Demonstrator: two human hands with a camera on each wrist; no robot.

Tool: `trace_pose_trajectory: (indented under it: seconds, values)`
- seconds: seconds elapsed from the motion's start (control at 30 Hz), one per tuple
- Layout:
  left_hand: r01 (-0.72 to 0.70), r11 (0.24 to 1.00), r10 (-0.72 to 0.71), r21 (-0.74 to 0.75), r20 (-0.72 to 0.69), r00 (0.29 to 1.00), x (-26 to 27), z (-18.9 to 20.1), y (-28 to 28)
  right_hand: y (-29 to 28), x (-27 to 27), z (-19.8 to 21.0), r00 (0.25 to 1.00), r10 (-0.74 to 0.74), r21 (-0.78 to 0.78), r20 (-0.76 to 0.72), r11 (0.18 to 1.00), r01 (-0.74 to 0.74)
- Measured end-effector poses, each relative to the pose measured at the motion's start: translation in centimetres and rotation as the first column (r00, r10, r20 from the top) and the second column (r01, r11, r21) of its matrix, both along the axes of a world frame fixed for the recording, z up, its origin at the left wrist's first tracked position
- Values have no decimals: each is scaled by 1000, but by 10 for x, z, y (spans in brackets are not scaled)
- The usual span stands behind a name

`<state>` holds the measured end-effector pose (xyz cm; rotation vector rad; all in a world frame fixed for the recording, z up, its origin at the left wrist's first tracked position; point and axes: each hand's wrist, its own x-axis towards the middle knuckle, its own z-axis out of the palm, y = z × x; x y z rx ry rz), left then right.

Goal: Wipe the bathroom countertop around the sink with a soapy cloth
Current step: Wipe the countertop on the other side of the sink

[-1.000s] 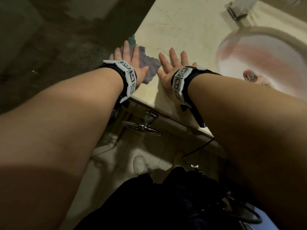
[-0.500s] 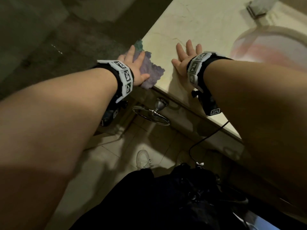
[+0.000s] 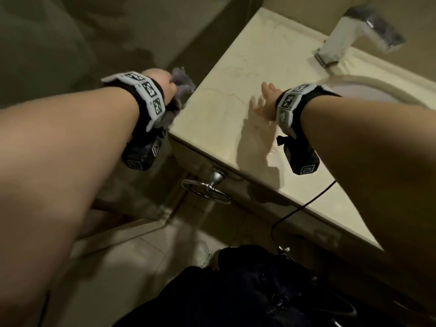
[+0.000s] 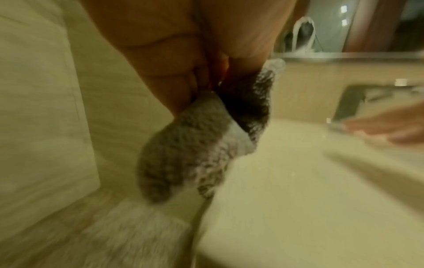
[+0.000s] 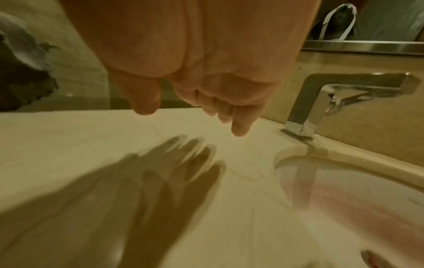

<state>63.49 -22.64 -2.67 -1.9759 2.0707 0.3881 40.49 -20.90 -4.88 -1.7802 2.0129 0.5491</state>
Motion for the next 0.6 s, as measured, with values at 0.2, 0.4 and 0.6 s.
trace_pose_trajectory:
  seconds: [0.2, 0.4, 0.6]
  values:
    - [-56, 989, 33, -136, -168, 985, -21, 49, -28, -32, -32, 47, 997, 7, -79, -83, 997, -14]
    - [13, 989, -40, -146, -181, 983, -58, 75, -41, -56, -69, 80, 994, 1, -150, -106, 989, -17]
    - [113, 978, -141, -175, -160, 977, -109, 84, -63, -63, -97, 86, 995, -46, -128, -92, 991, 33]
